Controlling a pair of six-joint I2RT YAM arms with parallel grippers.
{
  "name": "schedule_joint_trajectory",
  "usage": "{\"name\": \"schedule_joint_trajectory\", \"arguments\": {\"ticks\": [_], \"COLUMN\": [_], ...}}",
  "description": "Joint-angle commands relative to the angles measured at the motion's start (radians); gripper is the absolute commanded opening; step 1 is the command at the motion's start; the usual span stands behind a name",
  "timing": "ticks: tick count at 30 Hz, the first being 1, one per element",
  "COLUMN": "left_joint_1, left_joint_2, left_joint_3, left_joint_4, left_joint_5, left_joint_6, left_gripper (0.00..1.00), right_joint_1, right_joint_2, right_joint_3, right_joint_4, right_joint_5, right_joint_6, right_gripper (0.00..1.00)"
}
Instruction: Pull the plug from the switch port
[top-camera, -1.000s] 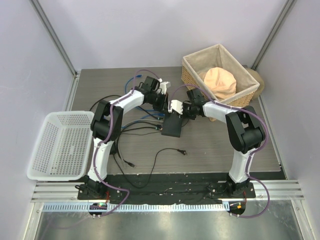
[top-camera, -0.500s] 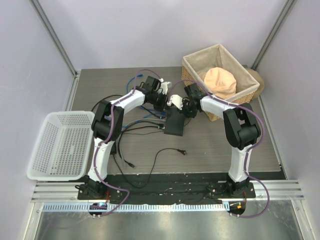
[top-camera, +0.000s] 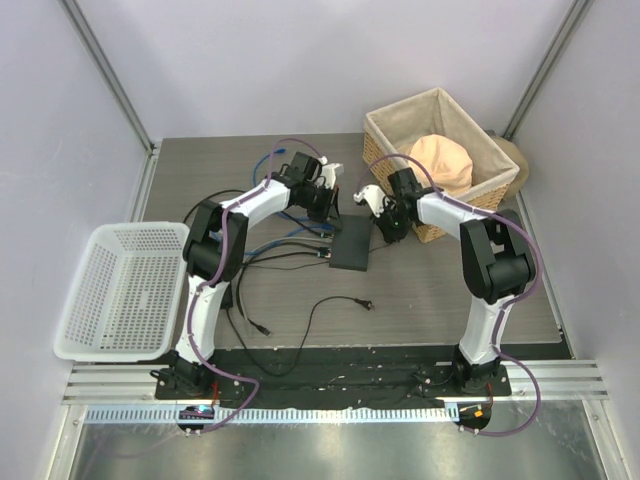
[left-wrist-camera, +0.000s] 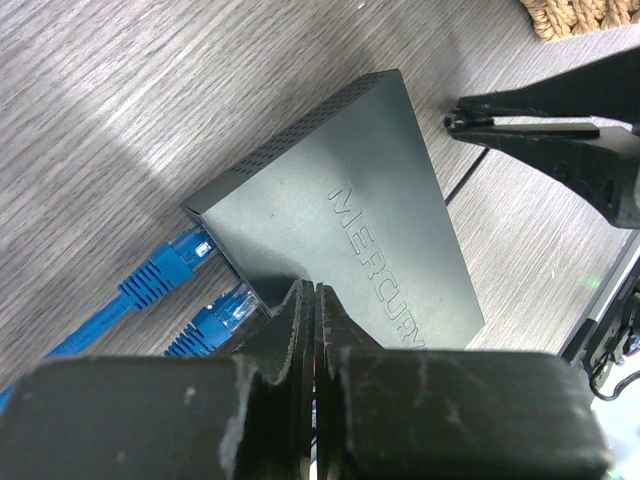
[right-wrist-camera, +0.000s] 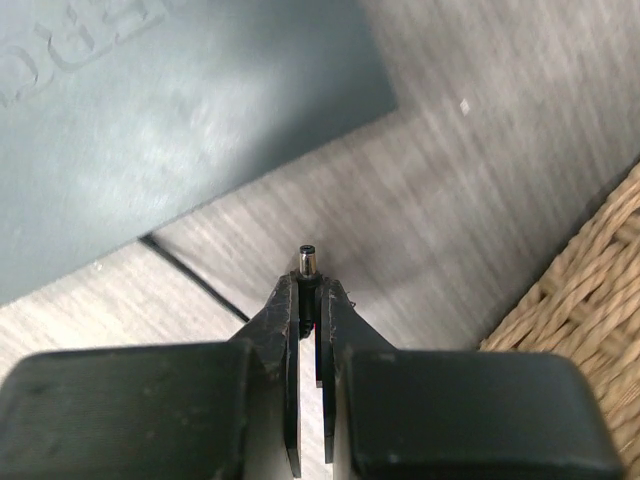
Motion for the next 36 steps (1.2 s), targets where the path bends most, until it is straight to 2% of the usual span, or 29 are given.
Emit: {"name": "schedule_joint_trajectory", "arguments": {"ticks": [1, 6, 9, 16, 20, 24, 28, 29, 31, 33, 36], "left_joint_1": [-0.005, 0.001, 0.021, 0.065, 0.076, 0.078, 0.081, 0.082, 0.084, 0.085, 0.093], "left_joint_2": [0.038, -0.017, -0.087, -0.253, -0.327, -0.348, -0.353, -0.354, -0.351, -0.356, -0.408], "left_joint_3": [-0.008, 0.030, 0.052, -0.014, -0.098, -0.114, -0.108, -0.108, -0.090, -0.083, -0.141], "left_joint_4": [-0.090, -0.109, -0.110, -0.155, -0.158, -0.152, -0.130, -0.126, -0.136, -0.164, -0.129], "left_joint_5": [-0.058, 0.002, 0.031, -0.036, -0.063, -0.035, -0.015, -0.010, 0.006, 0.026, 0.042], "left_joint_6": [0.053, 0.094, 0.094, 0.156, 0.186, 0.185, 0.168, 0.165, 0.154, 0.141, 0.125], "left_gripper": [0.00, 0.00, 0.00, 0.00, 0.00, 0.00, 0.00, 0.00, 0.00, 0.00, 0.00], "right_joint_1": [-0.025, -0.022, -0.023, -0.022, -0.025, -0.078, -0.228, -0.330, -0.432, -0.594, -0.750], "right_joint_2": [0.040, -0.052, -0.132, -0.268, -0.357, -0.500, -0.583, -0.590, -0.581, -0.548, -0.453], "right_joint_3": [-0.104, -0.074, -0.113, -0.293, -0.400, -0.524, -0.586, -0.591, -0.575, -0.536, -0.363], "right_joint_4": [-0.210, -0.226, -0.219, -0.257, -0.268, -0.274, -0.288, -0.289, -0.280, -0.265, -0.268], "right_joint_5": [0.081, -0.011, -0.040, -0.058, 0.024, 0.145, 0.250, 0.294, 0.330, 0.357, 0.376], "right_joint_6": [-0.019, -0.070, -0.094, -0.091, -0.099, -0.198, -0.350, -0.379, -0.430, -0.467, -0.458], "right_gripper": [0.02, 0.01, 0.02, 0.01, 0.01, 0.01, 0.01, 0.01, 0.01, 0.02, 0.01]}}
